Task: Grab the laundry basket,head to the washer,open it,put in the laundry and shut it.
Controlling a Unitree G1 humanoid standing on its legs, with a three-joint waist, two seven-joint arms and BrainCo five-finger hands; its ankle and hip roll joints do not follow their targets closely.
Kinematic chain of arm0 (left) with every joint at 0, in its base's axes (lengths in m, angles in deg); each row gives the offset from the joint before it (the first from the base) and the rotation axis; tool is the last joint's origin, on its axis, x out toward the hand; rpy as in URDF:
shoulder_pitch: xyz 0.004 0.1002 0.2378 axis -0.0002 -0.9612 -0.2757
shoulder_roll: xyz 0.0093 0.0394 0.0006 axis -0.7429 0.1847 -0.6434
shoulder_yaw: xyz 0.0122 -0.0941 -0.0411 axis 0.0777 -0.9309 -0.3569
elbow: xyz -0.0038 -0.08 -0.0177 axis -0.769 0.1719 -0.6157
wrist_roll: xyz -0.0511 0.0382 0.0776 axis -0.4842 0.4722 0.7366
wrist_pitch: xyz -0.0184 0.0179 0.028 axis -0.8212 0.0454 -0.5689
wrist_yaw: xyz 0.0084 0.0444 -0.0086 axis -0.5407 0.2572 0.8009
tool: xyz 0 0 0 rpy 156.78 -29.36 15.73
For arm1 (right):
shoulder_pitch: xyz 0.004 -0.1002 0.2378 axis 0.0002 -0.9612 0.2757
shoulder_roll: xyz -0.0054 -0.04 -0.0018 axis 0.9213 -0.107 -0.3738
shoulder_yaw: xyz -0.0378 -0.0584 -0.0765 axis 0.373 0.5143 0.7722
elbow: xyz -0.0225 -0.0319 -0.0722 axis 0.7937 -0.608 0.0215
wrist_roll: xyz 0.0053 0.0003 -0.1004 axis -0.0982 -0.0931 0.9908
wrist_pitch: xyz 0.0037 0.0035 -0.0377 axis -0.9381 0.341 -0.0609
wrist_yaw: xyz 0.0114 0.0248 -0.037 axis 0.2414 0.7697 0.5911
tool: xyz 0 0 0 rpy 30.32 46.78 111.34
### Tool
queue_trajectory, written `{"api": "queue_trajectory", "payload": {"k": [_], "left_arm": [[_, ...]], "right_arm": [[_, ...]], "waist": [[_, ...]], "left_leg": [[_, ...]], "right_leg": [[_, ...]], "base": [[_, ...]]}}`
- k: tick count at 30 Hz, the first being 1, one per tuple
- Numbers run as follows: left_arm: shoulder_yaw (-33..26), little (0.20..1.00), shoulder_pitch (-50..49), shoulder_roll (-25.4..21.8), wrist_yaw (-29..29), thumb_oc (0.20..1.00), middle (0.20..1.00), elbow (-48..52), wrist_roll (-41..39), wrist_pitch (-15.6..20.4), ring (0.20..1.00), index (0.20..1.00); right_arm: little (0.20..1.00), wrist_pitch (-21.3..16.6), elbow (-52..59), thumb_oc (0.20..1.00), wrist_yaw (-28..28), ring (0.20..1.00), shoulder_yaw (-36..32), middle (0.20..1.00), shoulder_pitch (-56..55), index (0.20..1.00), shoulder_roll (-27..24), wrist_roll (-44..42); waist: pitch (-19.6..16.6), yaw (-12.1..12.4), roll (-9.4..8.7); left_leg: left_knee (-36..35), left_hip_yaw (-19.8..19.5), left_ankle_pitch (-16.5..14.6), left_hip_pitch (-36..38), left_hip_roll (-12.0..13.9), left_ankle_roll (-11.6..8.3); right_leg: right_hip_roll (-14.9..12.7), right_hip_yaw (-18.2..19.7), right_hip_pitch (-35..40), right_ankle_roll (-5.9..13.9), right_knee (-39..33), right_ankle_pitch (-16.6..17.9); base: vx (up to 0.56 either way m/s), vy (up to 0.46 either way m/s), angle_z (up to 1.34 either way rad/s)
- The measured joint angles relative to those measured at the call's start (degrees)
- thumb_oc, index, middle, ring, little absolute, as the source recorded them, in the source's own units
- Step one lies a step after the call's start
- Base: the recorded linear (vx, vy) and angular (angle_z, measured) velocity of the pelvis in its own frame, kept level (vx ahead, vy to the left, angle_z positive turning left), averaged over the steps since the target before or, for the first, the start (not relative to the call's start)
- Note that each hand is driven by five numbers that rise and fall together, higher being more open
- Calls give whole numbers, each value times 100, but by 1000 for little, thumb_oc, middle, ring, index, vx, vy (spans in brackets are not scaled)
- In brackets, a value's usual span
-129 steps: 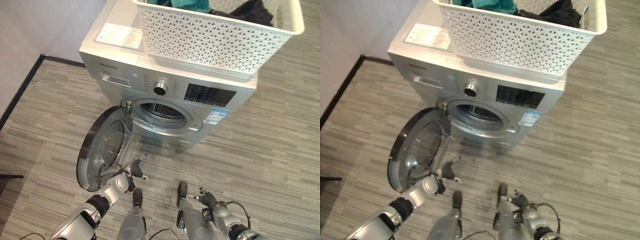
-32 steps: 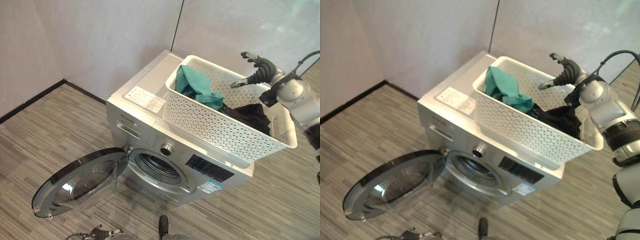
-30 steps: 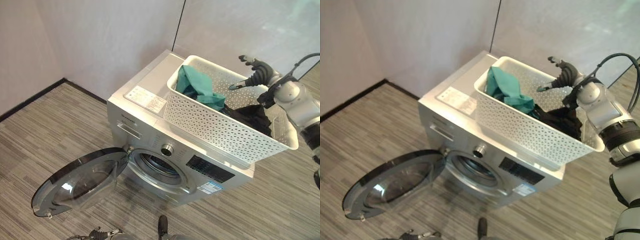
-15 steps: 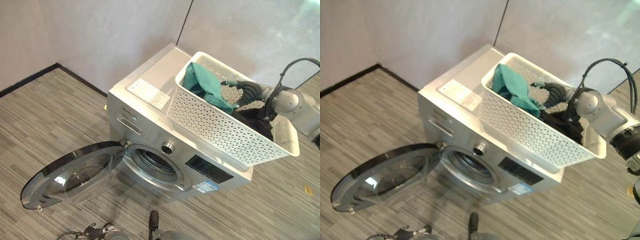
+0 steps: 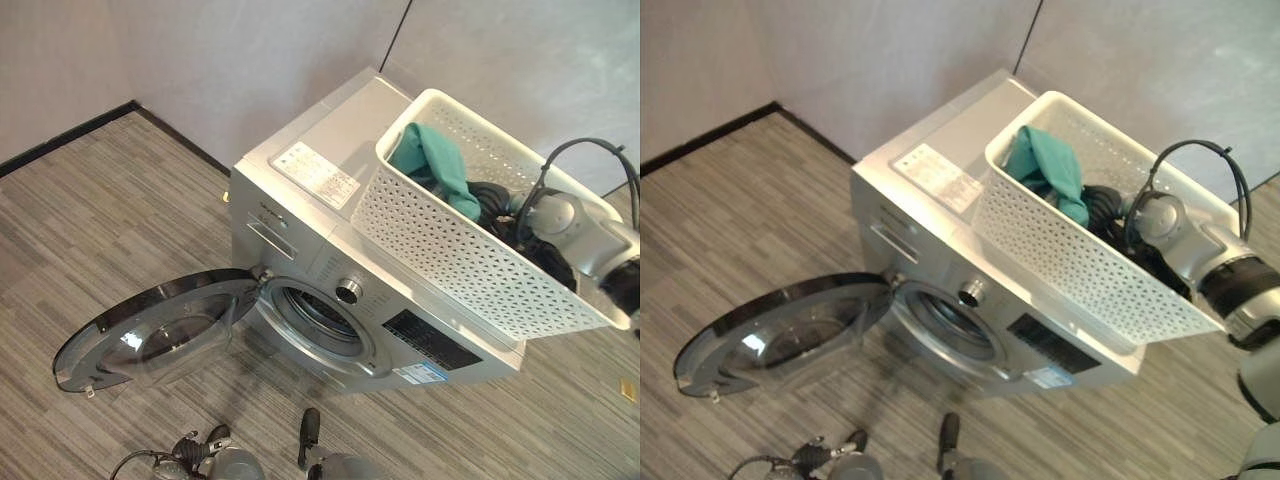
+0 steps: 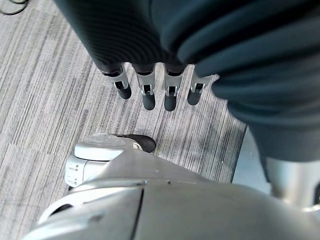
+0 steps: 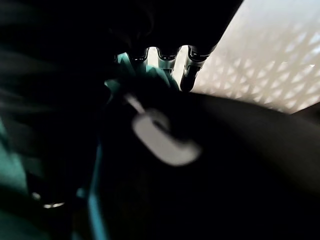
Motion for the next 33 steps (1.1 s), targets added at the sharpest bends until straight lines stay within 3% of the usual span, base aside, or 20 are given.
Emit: {"api": "queue_trajectory", "payload": {"k": [8,9,10,20,25,33], "left_arm": [[-7,1000,27,63,-153,1000,1000,-13,-225,100,1000,1000],[-7,1000,28,68,-162,1000,1000,-13,-227,99,1000,1000],[-7,1000,29,67,-163,1000,1000,-16,-226,98,1000,1000],[-5,1000,50,71,-170,1000,1000,-7,-213,49,1000,1000],[-20,1000,102,85,-170,1000,1000,-19,-157,36,1000,1000],[-40,1000,46,245,-203,1000,1000,-178,-9,17,1000,1000]], "right_arm": [[1000,113,-850,1000,-271,1000,-304,1000,346,1000,465,223],[426,139,-860,426,-272,426,-308,426,358,426,486,240],[200,156,-868,200,-268,200,-317,200,366,200,502,289],[200,234,-139,200,-398,200,-890,200,-9,200,438,276],[200,129,128,200,-589,200,-1521,200,-470,200,296,-320],[200,-148,552,200,-1417,200,-2938,200,-818,200,42,-1133]], "waist": [[110,66,117],[110,79,117],[110,79,117],[107,28,113],[94,-34,129],[-88,-199,468]], "left_leg": [[22,-194,51,-307,10,-77],[23,-191,51,-301,11,-77],[22,-190,50,-301,11,-77],[16,-200,54,-185,9,-79],[-11,-175,60,-41,-20,-69],[-68,-104,71,191,-22,-41]], "right_leg": [[-1,-189,-196,-33,-1,12],[0,-187,-194,-34,-1,11],[0,-187,-193,-34,-1,11],[-1,-189,-76,-53,1,25],[-32,-163,39,-43,1,15],[-42,-106,218,-30,1,8]], "base": [[-28,-14,12],[0,0,0],[0,0,0],[0,0,0],[0,0,0],[5,10,-4]]}}
